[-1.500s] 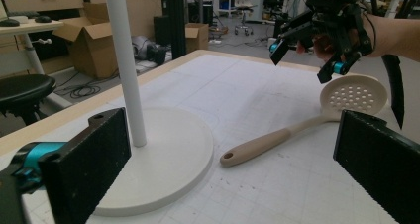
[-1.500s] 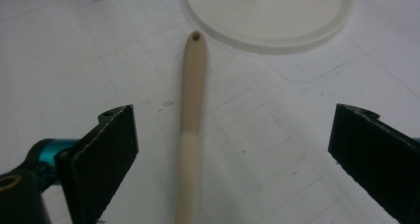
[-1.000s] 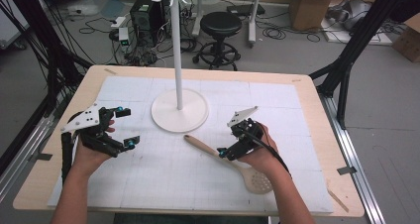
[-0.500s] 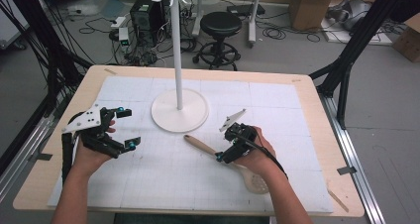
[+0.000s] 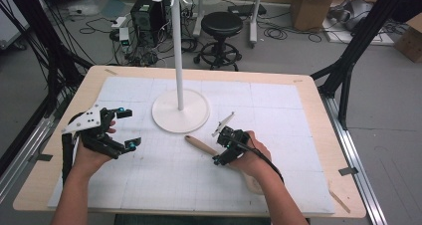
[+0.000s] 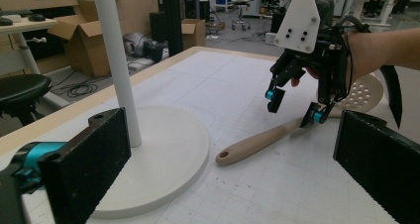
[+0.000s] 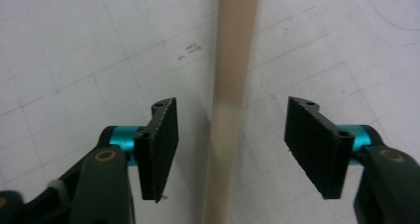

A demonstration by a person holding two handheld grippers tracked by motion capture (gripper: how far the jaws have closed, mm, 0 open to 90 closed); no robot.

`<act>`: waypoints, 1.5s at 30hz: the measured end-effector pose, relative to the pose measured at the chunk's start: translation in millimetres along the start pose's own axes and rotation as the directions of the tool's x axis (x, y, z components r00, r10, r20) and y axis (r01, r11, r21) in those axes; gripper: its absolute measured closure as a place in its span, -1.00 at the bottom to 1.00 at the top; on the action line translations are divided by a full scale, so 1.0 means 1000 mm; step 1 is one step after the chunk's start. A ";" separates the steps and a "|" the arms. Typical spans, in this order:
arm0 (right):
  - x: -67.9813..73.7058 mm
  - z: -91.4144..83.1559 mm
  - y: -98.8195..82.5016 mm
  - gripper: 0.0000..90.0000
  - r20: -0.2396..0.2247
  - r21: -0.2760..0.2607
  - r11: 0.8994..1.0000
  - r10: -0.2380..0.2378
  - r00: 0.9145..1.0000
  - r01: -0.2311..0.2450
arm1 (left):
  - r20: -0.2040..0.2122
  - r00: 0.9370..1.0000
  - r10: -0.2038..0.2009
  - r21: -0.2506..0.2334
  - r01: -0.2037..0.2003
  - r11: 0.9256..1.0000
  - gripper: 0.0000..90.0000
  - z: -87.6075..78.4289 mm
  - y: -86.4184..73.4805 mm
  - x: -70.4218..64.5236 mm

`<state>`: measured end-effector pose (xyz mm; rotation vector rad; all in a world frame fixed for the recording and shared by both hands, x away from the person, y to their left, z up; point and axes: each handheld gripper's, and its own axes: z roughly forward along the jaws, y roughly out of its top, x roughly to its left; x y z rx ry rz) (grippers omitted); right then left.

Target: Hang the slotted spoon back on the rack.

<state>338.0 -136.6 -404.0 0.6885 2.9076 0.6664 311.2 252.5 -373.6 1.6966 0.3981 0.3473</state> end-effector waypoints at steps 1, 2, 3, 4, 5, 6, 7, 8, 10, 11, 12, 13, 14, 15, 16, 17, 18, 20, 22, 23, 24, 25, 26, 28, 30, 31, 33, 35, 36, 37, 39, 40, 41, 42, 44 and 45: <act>0.001 0.001 0.001 -0.12 -0.003 0.007 1.000 0.003 1.000 -0.003 | 0.000 1.000 0.000 0.000 0.000 1.000 -0.96 0.000 0.000 0.000; 0.001 0.003 0.001 -0.10 -0.004 0.014 1.000 0.003 1.000 -0.003 | 0.000 1.000 0.000 0.000 0.000 1.000 -0.96 0.000 0.000 0.000; 0.001 0.004 0.002 -0.08 -0.004 0.020 1.000 0.003 1.000 -0.003 | 0.000 1.000 0.000 0.000 0.000 1.000 -0.96 0.000 0.000 0.000; 0.001 0.005 0.002 -0.05 -0.007 0.025 1.000 0.009 1.000 -0.009 | 0.001 1.000 0.000 -0.002 0.000 1.000 -0.96 0.000 0.000 0.000; 0.001 0.006 0.003 -0.02 -0.006 0.031 0.999 0.009 1.000 -0.009 | 0.000 1.000 0.000 -0.003 0.000 1.000 -0.96 0.000 0.000 0.000; 0.001 0.007 0.003 0.00 -0.002 0.039 0.999 0.008 1.000 -0.008 | 0.001 1.000 0.001 -0.005 -0.001 1.000 -0.96 -0.001 0.000 0.000; 0.001 0.008 0.003 0.03 -0.002 0.046 0.999 0.011 1.000 -0.011 | 0.001 1.000 0.001 -0.005 -0.001 1.000 -0.96 -0.001 0.001 0.000; 0.001 0.009 0.004 0.06 -0.002 0.055 0.998 0.010 1.000 -0.010 | 0.001 1.000 0.001 -0.006 -0.001 1.000 -0.96 -0.001 0.001 0.000; 0.002 0.011 0.004 0.11 -0.003 0.067 0.998 0.011 1.000 -0.011 | 0.001 1.000 0.001 -0.007 -0.001 1.000 -0.96 -0.001 0.001 0.000; 0.002 0.012 0.005 0.15 -0.002 0.073 0.997 0.008 1.000 -0.008 | 0.001 1.000 0.001 -0.006 -0.001 1.000 -0.96 -0.001 0.001 0.000; 0.002 0.014 0.005 0.18 -0.002 0.078 0.997 0.010 1.000 -0.010 | 0.001 1.000 0.001 -0.006 -0.001 1.000 -0.96 -0.001 0.001 0.000; 0.002 0.015 0.005 0.22 -0.002 0.087 0.996 0.008 1.000 -0.008 | 0.001 1.000 0.001 -0.007 -0.001 1.000 -0.96 -0.001 0.001 0.000; 0.002 0.016 0.005 0.24 0.003 0.093 0.996 0.005 1.000 -0.005 | 0.001 1.000 0.000 -0.007 0.000 1.000 -0.96 -0.001 0.001 0.000; 0.003 0.016 0.005 0.27 0.008 0.091 0.996 0.004 1.000 -0.005 | 0.001 1.000 0.001 -0.005 -0.001 1.000 -0.96 -0.001 0.001 0.000; 0.003 0.016 0.005 0.27 0.008 0.091 0.996 0.004 1.000 -0.005 | 0.001 1.000 0.001 -0.005 -0.001 1.000 -0.96 -0.001 0.001 0.000; 0.003 0.016 0.005 0.31 0.014 0.094 0.996 0.007 1.000 -0.008 | 0.002 1.000 0.000 -0.005 0.000 1.000 -0.96 -0.001 0.001 0.000; 0.003 0.016 0.005 0.31 0.014 0.094 0.996 0.007 1.000 -0.008 | 0.002 1.000 0.000 -0.005 0.000 1.000 -0.96 -0.001 0.001 0.000; 0.003 0.016 0.005 0.34 0.023 0.093 0.996 0.009 1.000 -0.011 | 0.002 1.000 0.001 -0.005 -0.001 1.000 -0.96 -0.001 0.001 -0.001; 0.004 0.016 0.005 0.38 0.024 0.094 0.995 0.014 1.000 -0.016 | 0.002 1.000 0.001 -0.004 -0.001 1.000 -0.96 -0.001 0.001 -0.001; 0.004 0.016 0.006 0.41 0.023 0.095 0.995 0.017 1.000 -0.019 | 0.002 1.000 0.001 -0.004 -0.001 1.000 -0.96 -0.001 0.001 -0.001; 0.004 0.016 0.006 0.44 0.022 0.094 0.995 0.017 1.000 -0.019 | 0.001 1.000 0.001 -0.005 -0.001 1.000 -0.96 0.000 0.000 -0.001; 0.004 0.016 0.006 0.49 0.022 0.094 0.995 0.016 1.000 -0.018 | 0.001 1.000 0.001 -0.005 -0.001 1.000 -0.96 0.000 0.000 -0.001; 0.004 0.016 0.006 0.49 0.022 0.094 0.995 0.016 1.000 -0.018 | 0.001 1.000 0.001 -0.005 -0.001 1.000 -0.96 0.000 0.000 -0.001; 0.004 0.016 0.006 0.57 0.019 0.092 0.996 0.015 1.000 -0.016 | 0.001 1.000 0.001 -0.005 -0.001 1.000 -0.96 0.000 0.000 -0.001; 0.004 0.016 0.005 0.62 0.021 0.091 0.996 0.022 1.000 -0.024 | 0.002 1.000 0.001 -0.005 -0.001 1.000 -0.96 0.000 0.001 -0.001; 0.004 0.016 0.005 0.62 0.021 0.091 0.996 0.022 1.000 -0.024 | 0.002 1.000 0.001 -0.005 -0.001 1.000 -0.96 0.000 0.001 -0.001; 0.004 0.015 0.006 0.65 0.019 0.094 0.995 0.029 0.999 -0.031 | 0.001 1.000 0.000 -0.009 0.000 1.000 -0.96 -0.001 0.001 -0.001; 0.004 0.015 0.006 0.65 0.018 0.095 0.995 0.036 0.999 -0.037 | 0.001 1.000 0.001 -0.010 -0.001 1.000 -0.96 -0.001 0.001 0.000; 0.004 0.015 0.006 0.67 0.017 0.093 0.995 0.043 0.999 -0.045 | 0.001 1.000 0.001 -0.009 -0.001 1.000 -0.96 -0.002 0.001 0.000; 0.004 0.015 0.006 0.67 0.015 0.093 0.995 0.041 0.999 -0.043 | 0.001 1.000 0.001 -0.009 -0.001 1.000 -0.96 -0.002 0.001 0.000; 0.004 0.013 0.005 0.68 0.010 0.093 0.995 0.032 0.999 -0.033 | 0.001 1.000 -0.001 -0.015 0.001 1.000 -0.96 -0.002 0.001 0.000; 0.004 0.012 0.005 0.68 0.008 0.088 0.996 0.033 0.999 -0.034 | 0.002 1.000 0.000 -0.016 0.000 1.000 -0.96 -0.003 0.001 0.000; 0.004 0.012 0.005 0.68 0.008 0.088 0.996 0.033 0.999 -0.034 | 0.002 1.000 0.000 -0.016 0.000 1.000 -0.96 -0.003 0.001 0.000; 0.004 0.008 0.004 0.68 0.008 0.067 0.997 0.027 1.000 -0.027 | -0.001 1.000 0.000 -0.017 0.000 1.000 -0.96 -0.003 0.001 0.000; 0.005 0.001 0.003 0.68 0.002 0.034 0.999 0.029 1.000 -0.029 | 0.000 1.000 -0.002 -0.022 0.002 1.000 -0.96 -0.003 0.001 0.000; 0.005 -0.004 0.003 0.68 -0.002 0.010 0.999 0.036 0.999 -0.036 | -0.001 1.000 -0.002 -0.021 0.002 1.000 -0.96 -0.003 0.001 0.000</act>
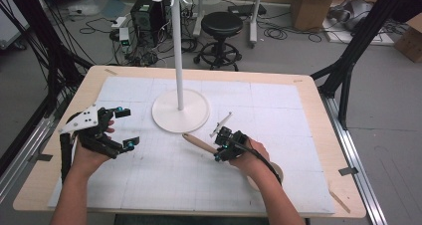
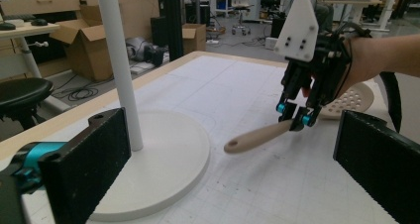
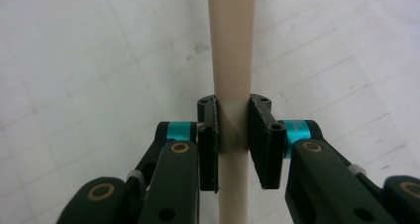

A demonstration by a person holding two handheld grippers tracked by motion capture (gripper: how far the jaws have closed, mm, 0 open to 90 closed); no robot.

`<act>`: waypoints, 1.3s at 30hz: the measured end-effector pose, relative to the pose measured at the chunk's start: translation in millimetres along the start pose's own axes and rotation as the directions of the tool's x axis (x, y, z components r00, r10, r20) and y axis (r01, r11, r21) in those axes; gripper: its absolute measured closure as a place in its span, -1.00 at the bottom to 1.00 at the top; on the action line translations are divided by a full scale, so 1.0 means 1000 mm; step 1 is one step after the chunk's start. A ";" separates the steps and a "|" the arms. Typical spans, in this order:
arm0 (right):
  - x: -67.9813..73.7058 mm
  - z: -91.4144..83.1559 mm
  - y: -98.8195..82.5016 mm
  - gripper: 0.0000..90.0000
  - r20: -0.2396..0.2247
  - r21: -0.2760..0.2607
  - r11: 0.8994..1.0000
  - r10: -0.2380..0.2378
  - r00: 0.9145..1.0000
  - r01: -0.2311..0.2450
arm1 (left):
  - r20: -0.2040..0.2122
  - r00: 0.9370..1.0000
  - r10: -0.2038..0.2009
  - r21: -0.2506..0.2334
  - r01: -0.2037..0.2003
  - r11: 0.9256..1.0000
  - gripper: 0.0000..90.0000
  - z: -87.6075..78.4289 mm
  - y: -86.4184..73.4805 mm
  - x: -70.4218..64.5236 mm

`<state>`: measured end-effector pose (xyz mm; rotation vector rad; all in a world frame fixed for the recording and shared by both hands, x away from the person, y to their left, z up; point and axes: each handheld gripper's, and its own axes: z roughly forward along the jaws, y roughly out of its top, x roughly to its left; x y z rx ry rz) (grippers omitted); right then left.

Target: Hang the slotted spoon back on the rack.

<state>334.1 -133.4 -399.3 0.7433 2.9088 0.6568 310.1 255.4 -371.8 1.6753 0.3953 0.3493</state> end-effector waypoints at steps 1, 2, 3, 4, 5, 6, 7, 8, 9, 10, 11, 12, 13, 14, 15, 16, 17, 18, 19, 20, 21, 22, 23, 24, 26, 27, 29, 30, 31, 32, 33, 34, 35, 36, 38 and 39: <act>0.000 -0.005 -0.001 0.68 -0.001 -0.023 1.000 0.004 1.000 -0.004 | 0.000 1.000 0.000 0.000 0.000 1.000 -0.96 0.000 0.000 0.000; 0.000 -0.005 -0.001 0.68 -0.001 -0.023 1.000 0.004 1.000 -0.004 | -0.001 1.000 0.002 0.003 -0.002 1.000 -0.96 0.000 0.000 0.000; -0.002 -0.015 -0.001 0.68 -0.007 -0.065 0.998 0.008 1.000 -0.008 | -0.002 1.000 0.002 0.005 -0.002 1.000 -0.96 0.000 0.000 0.000; -0.002 -0.015 -0.001 0.68 -0.007 -0.065 0.998 0.008 1.000 -0.008 | -0.002 1.000 0.002 0.005 -0.002 1.000 -0.96 0.000 0.000 0.000; -0.004 -0.025 -0.001 0.68 -0.001 -0.099 0.995 0.013 1.000 -0.013 | -0.002 1.000 0.003 0.003 -0.003 1.000 -0.96 0.000 0.000 0.000; -0.005 -0.031 0.000 0.68 -0.001 -0.120 0.993 0.014 1.000 -0.014 | -0.001 1.000 0.003 0.004 -0.003 1.000 -0.96 0.000 0.000 -0.001; -0.006 -0.038 0.000 0.68 0.003 -0.141 0.990 0.013 1.000 -0.013 | -0.001 1.000 0.003 0.004 -0.003 1.000 -0.96 0.000 0.000 -0.001; -0.007 -0.044 0.001 0.68 0.005 -0.162 0.987 0.014 1.000 -0.013 | -0.002 1.000 0.003 0.004 -0.003 1.000 -0.96 0.000 0.000 0.000; -0.008 -0.050 0.001 0.68 0.008 -0.178 0.984 0.019 1.000 -0.017 | -0.002 1.000 0.003 0.004 -0.003 1.000 -0.96 0.000 0.000 0.000; -0.009 -0.055 0.001 0.68 0.012 -0.195 0.981 0.014 1.000 -0.011 | -0.002 1.000 0.003 0.005 -0.003 1.000 -0.96 0.000 0.000 0.000; -0.010 -0.060 0.002 0.68 0.016 -0.207 0.978 0.016 1.000 -0.012 | -0.004 1.000 0.002 0.005 -0.002 1.000 -0.96 0.000 0.000 0.000; -0.010 -0.060 0.002 0.68 0.016 -0.207 0.978 0.016 1.000 -0.012 | -0.004 1.000 0.002 0.005 -0.002 1.000 -0.96 0.000 0.000 0.000; -0.011 -0.068 0.002 0.68 0.016 -0.236 0.972 0.020 1.000 -0.016 | -0.003 1.000 0.003 0.005 -0.003 1.000 -0.96 0.000 0.000 0.000; -0.012 -0.072 0.002 0.68 0.019 -0.251 0.968 0.024 1.000 -0.018 | -0.003 1.000 0.003 0.005 -0.003 1.000 -0.96 0.000 0.000 0.000; -0.012 -0.072 0.002 0.68 0.019 -0.251 0.968 0.024 1.000 -0.018 | -0.002 1.000 0.004 0.005 -0.004 1.000 -0.96 0.000 0.000 0.000; -0.013 -0.076 0.002 0.68 0.024 -0.256 0.966 0.023 0.999 -0.017 | -0.002 1.000 0.003 0.003 -0.003 1.000 -0.96 0.000 0.000 -0.001; -0.014 -0.081 0.002 0.68 0.025 -0.283 0.959 0.030 0.999 -0.022 | -0.002 1.000 0.002 0.002 -0.002 1.000 -0.96 0.000 0.000 -0.001; -0.014 -0.081 0.002 0.68 0.025 -0.283 0.959 0.030 0.999 -0.022 | -0.002 1.000 0.002 0.002 -0.002 1.000 -0.96 0.000 0.000 -0.001; -0.015 -0.085 0.002 0.68 0.023 -0.293 0.956 0.034 0.999 -0.025 | -0.004 1.000 0.002 0.002 -0.002 1.000 -0.96 0.000 0.000 -0.001; -0.015 -0.086 0.002 0.68 0.025 -0.296 0.955 0.030 0.999 -0.021 | -0.004 1.000 0.002 0.000 -0.002 1.000 -0.96 0.000 0.000 0.000; -0.015 -0.087 0.003 0.68 0.024 -0.296 0.955 0.031 0.999 -0.023 | -0.003 1.000 0.004 0.000 -0.004 1.000 -0.96 -0.001 0.001 0.000; -0.016 -0.088 0.003 0.68 0.024 -0.299 0.954 0.024 0.999 -0.015 | -0.003 1.000 0.004 0.000 -0.004 1.000 -0.96 -0.001 0.001 0.000; -0.016 -0.089 0.003 0.68 0.027 -0.301 0.954 0.024 0.999 -0.015 | -0.004 1.000 0.003 0.000 -0.003 1.000 -0.96 -0.001 0.001 0.000; -0.016 -0.089 0.004 0.68 0.025 -0.302 0.953 0.023 0.999 -0.014 | -0.004 1.000 0.003 0.000 -0.003 1.000 -0.96 -0.001 0.001 0.000; -0.016 -0.090 0.004 0.68 0.027 -0.308 0.951 0.020 0.999 -0.010 | -0.004 1.000 0.004 0.001 -0.004 1.000 -0.96 -0.001 0.001 0.000; -0.016 -0.091 0.005 0.68 0.022 -0.309 0.951 0.023 1.000 -0.015 | -0.004 1.000 0.003 0.001 -0.003 1.000 -0.96 -0.001 0.001 0.000; -0.017 -0.092 0.005 0.68 0.023 -0.315 0.949 0.017 1.000 -0.009 | -0.004 1.000 0.002 0.001 -0.002 1.000 -0.96 -0.001 0.001 0.000; -0.017 -0.094 0.006 0.68 0.022 -0.317 0.948 0.020 1.000 -0.012 | -0.004 1.000 0.003 0.001 -0.003 1.000 -0.96 -0.001 0.000 0.000; -0.017 -0.095 0.007 0.68 0.023 -0.326 0.945 0.019 1.000 -0.011 | -0.004 1.000 0.003 0.003 -0.003 1.000 -0.96 -0.001 0.001 0.000; -0.018 -0.097 0.007 0.68 0.019 -0.333 0.943 0.018 1.000 -0.011 | -0.003 1.000 0.003 0.003 -0.003 1.000 -0.96 -0.001 0.001 0.000; -0.018 -0.100 0.008 0.68 0.020 -0.343 0.939 0.020 1.000 -0.012 | -0.004 1.000 0.003 0.002 -0.003 1.000 -0.96 -0.001 0.001 0.000; -0.019 -0.102 0.009 0.68 0.019 -0.350 0.937 0.022 1.000 -0.014 | -0.004 1.000 0.002 0.001 -0.002 1.000 -0.96 -0.001 0.001 0.000; -0.019 -0.102 0.009 0.68 0.019 -0.350 0.937 0.022 1.000 -0.014 | -0.004 1.000 0.002 0.001 -0.002 1.000 -0.96 -0.001 0.001 0.000; -0.020 -0.105 0.011 0.68 0.021 -0.356 0.935 0.019 1.000 -0.010 | -0.004 1.000 0.002 0.002 -0.002 1.000 -0.96 -0.001 0.001 0.000; -0.022 -0.113 0.015 0.68 0.032 -0.359 0.933 0.016 0.999 -0.003 | -0.004 1.000 0.002 0.001 -0.002 1.000 -0.96 -0.001 0.001 0.000; -0.023 -0.115 0.017 0.68 0.039 -0.357 0.934 0.015 0.999 0.000 | -0.004 1.000 0.001 0.000 -0.001 1.000 -0.96 -0.001 0.000 0.000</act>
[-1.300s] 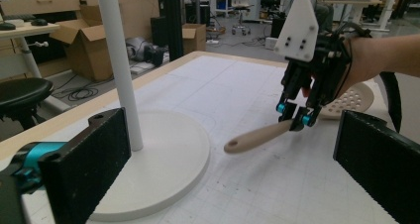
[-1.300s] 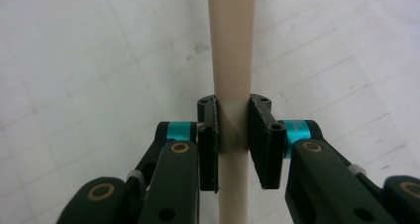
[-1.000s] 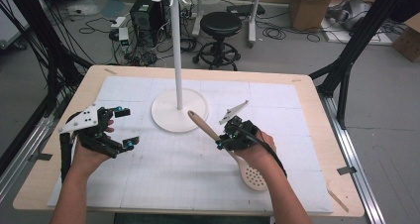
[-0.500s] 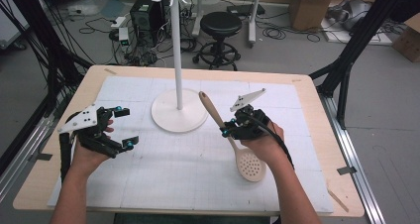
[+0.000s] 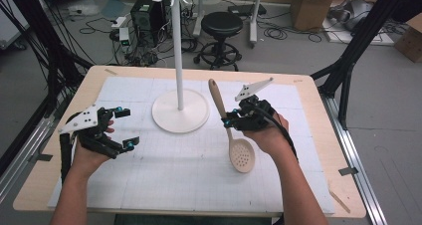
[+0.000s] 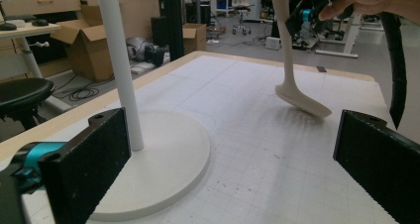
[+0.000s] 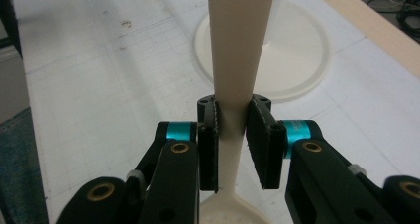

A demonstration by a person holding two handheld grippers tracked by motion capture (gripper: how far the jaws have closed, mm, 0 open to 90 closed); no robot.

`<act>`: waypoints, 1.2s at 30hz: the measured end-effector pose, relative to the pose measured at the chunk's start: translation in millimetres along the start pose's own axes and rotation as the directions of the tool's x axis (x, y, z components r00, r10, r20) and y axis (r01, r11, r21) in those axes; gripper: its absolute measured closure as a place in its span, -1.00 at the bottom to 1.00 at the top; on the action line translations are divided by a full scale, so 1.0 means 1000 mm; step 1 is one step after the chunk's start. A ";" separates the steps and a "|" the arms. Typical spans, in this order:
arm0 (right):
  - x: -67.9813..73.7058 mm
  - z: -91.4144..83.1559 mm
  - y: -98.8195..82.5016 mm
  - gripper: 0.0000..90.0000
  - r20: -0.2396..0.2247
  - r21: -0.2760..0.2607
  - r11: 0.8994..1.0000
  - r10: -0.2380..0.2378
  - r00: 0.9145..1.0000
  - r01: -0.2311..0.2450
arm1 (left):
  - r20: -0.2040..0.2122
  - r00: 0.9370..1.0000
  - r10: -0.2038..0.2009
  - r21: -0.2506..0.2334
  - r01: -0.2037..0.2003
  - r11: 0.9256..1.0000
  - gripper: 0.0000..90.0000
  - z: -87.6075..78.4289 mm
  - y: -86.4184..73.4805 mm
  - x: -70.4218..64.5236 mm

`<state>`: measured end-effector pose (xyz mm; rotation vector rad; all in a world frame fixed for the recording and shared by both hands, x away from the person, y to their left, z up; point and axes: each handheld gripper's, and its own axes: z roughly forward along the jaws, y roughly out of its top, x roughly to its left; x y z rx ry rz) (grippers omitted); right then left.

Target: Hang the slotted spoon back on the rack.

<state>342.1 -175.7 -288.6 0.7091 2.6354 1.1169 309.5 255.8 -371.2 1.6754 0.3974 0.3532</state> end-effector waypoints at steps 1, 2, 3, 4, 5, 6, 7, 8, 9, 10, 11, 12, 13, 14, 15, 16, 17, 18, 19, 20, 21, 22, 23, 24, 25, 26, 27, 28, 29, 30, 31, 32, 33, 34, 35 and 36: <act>-0.001 -0.001 0.002 0.68 0.005 -0.001 1.000 0.000 1.000 0.000 | 0.001 1.000 0.002 0.000 -0.002 1.000 -0.96 0.000 0.000 0.000; -0.003 -0.003 0.004 0.68 0.009 0.000 1.000 -0.003 1.000 0.003 | 0.001 1.000 0.002 0.000 -0.002 1.000 -0.96 0.000 0.000 0.000; -0.004 -0.005 0.006 0.68 0.012 -0.004 1.000 -0.002 1.000 0.002 | 0.002 1.000 0.002 0.000 -0.002 1.000 -0.96 0.000 0.000 0.000; -0.006 -0.006 0.008 0.68 0.013 -0.008 1.000 -0.003 1.000 0.003 | 0.001 1.000 0.000 -0.003 0.000 1.000 -0.96 -0.001 0.000 0.000; -0.007 -0.008 0.010 0.68 0.012 -0.017 1.000 -0.001 1.000 0.002 | 0.001 1.000 0.000 -0.003 0.000 1.000 -0.96 -0.001 0.000 0.000; -0.007 -0.008 0.010 0.68 0.012 -0.017 1.000 -0.001 1.000 0.002 | 0.000 1.000 -0.001 -0.004 0.001 1.000 -0.96 -0.001 0.000 0.000; -0.009 -0.012 0.015 0.68 0.007 -0.030 1.000 -0.006 1.000 0.006 | -0.002 1.000 0.002 0.000 -0.002 1.000 -0.96 -0.001 0.000 0.001; -0.011 -0.014 0.017 0.68 0.006 -0.033 0.999 -0.014 1.000 0.014 | -0.002 1.000 0.002 0.000 -0.002 1.000 -0.96 -0.001 0.000 0.001; -0.011 -0.014 0.017 0.68 0.006 -0.033 0.999 -0.014 1.000 0.014 | -0.001 1.000 0.001 -0.001 -0.001 1.000 -0.96 -0.001 0.000 0.001; -0.013 -0.016 0.022 0.68 0.011 -0.032 0.999 -0.018 1.000 0.019 | -0.002 1.000 0.001 0.000 -0.001 1.000 -0.96 -0.001 0.000 0.001; -0.013 -0.016 0.022 0.68 0.011 -0.032 0.999 -0.018 1.000 0.019 | -0.002 1.000 0.001 0.000 -0.001 1.000 -0.96 -0.001 0.000 0.001; -0.016 -0.019 0.027 0.68 0.017 -0.028 0.999 -0.017 1.000 0.018 | 0.000 1.000 -0.001 0.000 0.001 1.000 -0.96 -0.001 0.000 0.000; -0.016 -0.019 0.027 0.68 0.017 -0.028 0.999 -0.017 1.000 0.018 | 0.000 1.000 -0.001 0.000 0.001 1.000 -0.96 -0.001 0.000 0.000; -0.018 -0.021 0.031 0.68 0.023 -0.027 1.000 -0.015 1.000 0.016 | 0.000 1.000 0.000 0.000 0.000 1.000 -0.96 -0.001 0.000 0.000; -0.018 -0.021 0.031 0.68 0.023 -0.027 1.000 -0.015 1.000 0.016 | 0.000 1.000 0.000 0.000 0.000 1.000 -0.96 -0.001 0.000 0.000; -0.020 -0.023 0.036 0.68 0.025 -0.030 0.999 -0.017 1.000 0.018 | 0.000 1.000 0.000 -0.001 0.000 1.000 -0.96 -0.001 0.000 0.001; -0.021 -0.023 0.039 0.68 0.021 -0.034 0.999 -0.017 1.000 0.018 | 0.001 1.000 -0.003 -0.005 0.003 1.000 -0.96 -0.001 0.000 0.001; -0.021 -0.024 0.042 0.68 0.015 -0.038 0.999 -0.017 1.000 0.018 | 0.000 1.000 -0.004 -0.004 0.004 1.000 -0.96 -0.001 0.000 0.001; -0.022 -0.025 0.045 0.68 0.011 -0.038 0.999 -0.022 1.000 0.022 | 0.000 1.000 -0.004 -0.004 0.004 1.000 -0.96 -0.001 0.000 0.001; -0.022 -0.026 0.048 0.68 0.008 -0.043 0.999 -0.031 0.999 0.031 | -0.001 1.000 -0.004 -0.005 0.004 1.000 -0.96 -0.001 0.000 0.001; -0.021 -0.027 0.050 0.68 0.009 -0.047 0.998 -0.035 0.999 0.035 | 0.000 1.000 -0.004 -0.005 0.004 1.000 -0.96 -0.001 0.000 0.001; -0.021 -0.028 0.053 0.68 0.008 -0.045 0.998 -0.040 0.999 0.041 | 0.001 1.000 -0.001 -0.003 0.001 1.000 -0.96 -0.002 0.000 0.001; -0.021 -0.029 0.056 0.68 0.009 -0.044 0.998 -0.045 0.999 0.045 | 0.001 1.000 -0.001 -0.003 0.001 1.000 -0.96 -0.002 0.000 0.001; -0.021 -0.029 0.056 0.68 0.009 -0.044 0.998 -0.045 0.999 0.045 | 0.001 1.000 -0.003 -0.004 0.003 1.000 -0.96 -0.002 0.000 0.001; -0.021 -0.029 0.059 0.68 0.007 -0.042 0.998 -0.049 0.999 0.049 | 0.002 1.000 -0.004 -0.007 0.004 1.000 -0.96 -0.002 0.000 0.001; -0.021 -0.030 0.061 0.68 0.012 -0.039 0.998 -0.052 0.999 0.052 | 0.002 1.000 -0.004 -0.009 0.004 1.000 -0.96 -0.002 0.000 0.001; -0.021 -0.031 0.066 0.68 0.018 -0.041 0.998 -0.056 0.998 0.057 | 0.002 1.000 -0.003 -0.009 0.003 1.000 -0.96 -0.002 0.000 0.001; -0.022 -0.032 0.069 0.68 0.017 -0.045 0.997 -0.054 0.998 0.055 | 0.003 1.000 -0.002 -0.010 0.002 1.000 -0.96 -0.003 0.001 0.001; -0.022 -0.032 0.069 0.68 0.017 -0.045 0.997 -0.054 0.998 0.055 | 0.003 1.000 -0.002 -0.010 0.002 1.000 -0.96 -0.003 0.001 0.001; -0.023 -0.033 0.073 0.68 0.018 -0.051 0.997 -0.059 0.998 0.060 | 0.002 1.000 -0.002 -0.010 0.002 1.000 -0.96 -0.003 0.001 0.001; -0.023 -0.033 0.073 0.68 0.018 -0.051 0.997 -0.059 0.998 0.060 | 0.001 1.000 -0.003 -0.011 0.003 1.000 -0.96 -0.003 0.001 0.001; -0.023 -0.034 0.078 0.68 0.021 -0.050 0.997 -0.060 0.998 0.061 | 0.002 1.000 -0.002 -0.011 0.002 1.000 -0.96 -0.003 0.001 0.001; -0.023 -0.035 0.081 0.68 0.024 -0.053 0.997 -0.062 0.998 0.063 | 0.001 1.000 -0.005 -0.011 0.005 1.000 -0.96 -0.003 0.000 0.001; -0.023 -0.036 0.084 0.68 0.025 -0.058 0.996 -0.061 0.998 0.062 | 0.003 1.000 -0.004 -0.012 0.004 1.000 -0.96 -0.003 0.000 0.001; -0.024 -0.037 0.086 0.68 0.024 -0.059 0.996 -0.062 0.998 0.063 | 0.003 1.000 -0.002 -0.011 0.003 1.000 -0.96 -0.003 0.001 0.001; -0.024 -0.037 0.089 0.68 0.024 -0.059 0.996 -0.062 0.998 0.063 | 0.003 1.000 -0.003 -0.012 0.003 1.000 -0.96 -0.003 0.001 0.001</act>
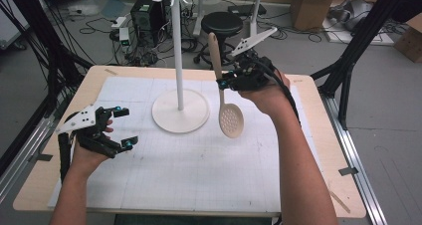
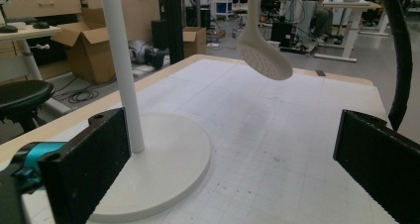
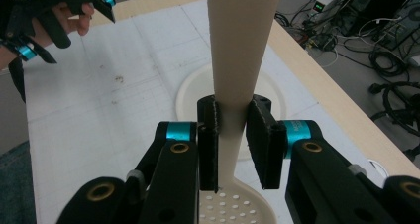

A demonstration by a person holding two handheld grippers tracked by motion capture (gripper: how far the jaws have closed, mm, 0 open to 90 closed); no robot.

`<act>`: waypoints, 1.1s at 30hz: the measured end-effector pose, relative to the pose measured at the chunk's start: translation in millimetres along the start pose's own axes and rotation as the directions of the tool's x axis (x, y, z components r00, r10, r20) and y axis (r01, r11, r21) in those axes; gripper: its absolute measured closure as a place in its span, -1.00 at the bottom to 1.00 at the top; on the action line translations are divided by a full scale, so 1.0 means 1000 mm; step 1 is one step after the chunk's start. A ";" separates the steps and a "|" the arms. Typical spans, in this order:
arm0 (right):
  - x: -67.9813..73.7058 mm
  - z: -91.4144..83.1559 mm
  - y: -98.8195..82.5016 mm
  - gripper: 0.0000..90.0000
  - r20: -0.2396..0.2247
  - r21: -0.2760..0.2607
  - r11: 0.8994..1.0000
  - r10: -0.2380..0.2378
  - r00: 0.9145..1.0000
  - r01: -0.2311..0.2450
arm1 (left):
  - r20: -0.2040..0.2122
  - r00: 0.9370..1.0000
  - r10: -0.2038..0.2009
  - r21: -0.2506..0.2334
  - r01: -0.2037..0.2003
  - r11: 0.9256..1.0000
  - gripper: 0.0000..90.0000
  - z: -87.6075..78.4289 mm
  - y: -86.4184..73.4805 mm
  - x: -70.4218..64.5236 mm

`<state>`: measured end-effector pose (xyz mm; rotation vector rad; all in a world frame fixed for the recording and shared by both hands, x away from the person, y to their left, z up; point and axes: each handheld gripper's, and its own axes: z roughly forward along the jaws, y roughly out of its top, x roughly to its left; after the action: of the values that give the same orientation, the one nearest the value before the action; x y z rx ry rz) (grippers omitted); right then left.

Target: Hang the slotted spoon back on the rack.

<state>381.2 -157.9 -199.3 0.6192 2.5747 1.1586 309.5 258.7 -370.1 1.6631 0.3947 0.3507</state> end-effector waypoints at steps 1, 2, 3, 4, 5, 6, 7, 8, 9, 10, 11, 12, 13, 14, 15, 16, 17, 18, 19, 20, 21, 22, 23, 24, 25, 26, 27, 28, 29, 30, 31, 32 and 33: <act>-0.001 0.000 0.002 0.68 0.003 -0.002 1.000 0.000 1.000 0.000 | -0.001 1.000 -0.001 0.000 0.001 1.000 -0.96 0.000 0.000 0.000; -0.002 -0.001 0.005 0.68 0.006 0.001 1.000 0.005 1.000 -0.005 | -0.001 1.000 0.001 -0.001 -0.001 1.000 -0.96 0.000 0.000 0.000; -0.002 -0.001 0.005 0.68 0.006 0.001 1.000 0.005 1.000 -0.005 | -0.001 1.000 0.001 -0.001 -0.001 1.000 -0.96 0.000 0.000 0.000; -0.004 -0.002 0.010 0.68 0.018 0.004 1.000 0.005 1.000 -0.005 | -0.001 1.000 0.001 -0.003 -0.001 1.000 -0.96 -0.001 0.001 0.000; -0.006 -0.003 0.012 0.68 0.021 0.001 1.000 0.008 1.000 -0.008 | -0.001 1.000 0.002 -0.004 -0.002 1.000 -0.96 -0.001 0.001 0.000; -0.007 -0.003 0.014 0.68 0.023 0.001 1.000 0.013 1.000 -0.013 | -0.002 1.000 0.001 -0.005 -0.002 1.000 -0.96 -0.001 0.001 0.000; -0.008 -0.004 0.017 0.68 0.027 0.000 1.000 0.017 0.999 -0.017 | -0.001 1.000 0.001 -0.006 -0.001 1.000 -0.96 -0.001 0.001 0.000; -0.009 -0.005 0.019 0.68 0.030 -0.004 1.000 0.017 0.999 -0.017 | -0.002 1.000 0.000 -0.007 0.000 1.000 -0.96 -0.001 0.001 0.000; -0.010 -0.005 0.022 0.68 0.034 -0.005 1.000 0.023 0.999 -0.023 | -0.002 1.000 0.000 -0.007 0.000 1.000 -0.96 -0.001 0.001 0.000; -0.011 -0.006 0.024 0.68 0.038 -0.005 1.000 0.021 0.999 -0.021 | -0.003 1.000 0.000 -0.005 0.000 1.000 -0.96 -0.001 0.001 0.000; -0.011 -0.006 0.024 0.68 0.038 -0.005 1.000 0.021 0.999 -0.021 | -0.003 1.000 0.000 -0.005 0.000 1.000 -0.96 -0.001 0.001 0.000; -0.013 -0.006 0.030 0.68 0.042 -0.009 1.000 0.025 0.999 -0.025 | -0.001 1.000 0.002 -0.002 -0.002 1.000 -0.96 -0.001 0.001 0.000; -0.013 -0.006 0.030 0.68 0.042 -0.009 1.000 0.025 0.999 -0.025 | -0.001 1.000 0.002 -0.002 -0.002 1.000 -0.96 -0.001 0.001 0.000; -0.014 -0.005 0.035 0.68 0.048 0.002 1.000 0.025 0.999 -0.025 | 0.000 1.000 0.006 -0.002 -0.006 1.000 -0.96 -0.001 0.001 -0.001; -0.014 -0.005 0.035 0.68 0.048 0.002 1.000 0.025 0.999 -0.025 | 0.000 1.000 0.006 -0.002 -0.006 1.000 -0.96 -0.001 0.001 -0.001; -0.014 -0.004 0.041 0.68 0.062 0.016 1.000 0.023 0.998 -0.025 | 0.002 1.000 0.004 -0.005 -0.004 1.000 -0.96 0.000 0.001 -0.001; -0.015 -0.003 0.043 0.68 0.065 0.019 1.000 0.021 0.998 -0.022 | 0.001 1.000 0.007 -0.004 -0.007 1.000 -0.96 0.000 0.001 -0.001; -0.016 -0.003 0.045 0.68 0.065 0.020 1.000 0.021 0.998 -0.023 | 0.002 1.000 0.007 -0.005 -0.007 1.000 -0.96 -0.001 0.001 -0.001; -0.016 -0.002 0.046 0.68 0.064 0.019 0.999 0.024 0.998 -0.025 | 0.002 1.000 0.007 -0.005 -0.007 1.000 -0.96 -0.001 0.001 -0.001; -0.016 -0.002 0.048 0.68 0.063 0.017 0.999 0.027 0.998 -0.028 | 0.002 1.000 0.007 -0.007 -0.007 1.000 -0.96 -0.001 0.002 -0.001; -0.016 -0.002 0.048 0.68 0.063 0.017 0.999 0.027 0.998 -0.028 | 0.002 1.000 0.006 -0.009 -0.006 1.000 -0.96 -0.001 0.002 -0.001; -0.017 0.000 0.050 0.68 0.064 0.023 0.999 0.024 0.998 -0.025 | 0.001 1.000 0.006 -0.009 -0.006 1.000 -0.96 -0.002 0.002 -0.001; -0.017 0.001 0.052 0.68 0.066 0.026 0.999 0.020 0.998 -0.022 | 0.002 1.000 0.006 -0.013 -0.006 1.000 -0.96 -0.002 0.002 -0.001; -0.016 0.002 0.054 0.68 0.071 0.029 0.999 0.022 0.997 -0.024 | 0.002 1.000 0.007 -0.012 -0.007 1.000 -0.96 -0.002 0.002 -0.001; -0.016 0.003 0.056 0.68 0.073 0.029 0.999 0.022 0.997 -0.024 | 0.001 1.000 0.006 -0.011 -0.006 1.000 -0.96 -0.002 0.002 -0.001; -0.017 0.003 0.058 0.68 0.075 0.029 0.999 0.021 0.997 -0.023 | 0.001 1.000 0.007 -0.010 -0.007 1.000 -0.96 -0.001 0.002 -0.001; -0.016 0.004 0.060 0.68 0.076 0.030 0.999 0.024 0.997 -0.027 | 0.002 1.000 0.008 -0.009 -0.008 1.000 -0.96 -0.001 0.002 -0.001; -0.016 0.004 0.062 0.68 0.077 0.026 0.999 0.025 0.997 -0.027 | 0.002 1.000 0.008 -0.009 -0.008 1.000 -0.96 -0.001 0.002 -0.001; -0.017 0.005 0.064 0.68 0.080 0.028 0.999 0.027 0.996 -0.029 | 0.002 1.000 0.008 -0.010 -0.008 1.000 -0.96 -0.001 0.002 -0.002; -0.017 0.005 0.065 0.68 0.082 0.028 0.999 0.026 0.996 -0.028 | 0.003 1.000 0.007 -0.007 -0.007 1.000 -0.96 -0.001 0.002 -0.002; -0.017 0.005 0.065 0.68 0.082 0.028 0.999 0.026 0.996 -0.028 | 0.005 1.000 0.011 -0.006 -0.011 1.000 -0.96 0.000 0.002 -0.002; -0.019 0.006 0.068 0.68 0.084 0.031 0.999 0.035 0.996 -0.038 | 0.003 1.000 0.011 -0.006 -0.011 1.000 -0.96 0.000 0.002 -0.002; -0.019 0.007 0.069 0.68 0.089 0.035 0.998 0.040 0.995 -0.043 | 0.005 1.000 0.010 -0.006 -0.010 1.000 -0.96 -0.001 0.002 -0.002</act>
<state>419.8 -121.9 -150.5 0.7191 2.5253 1.0734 307.4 258.0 -367.8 1.6599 0.3811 0.3548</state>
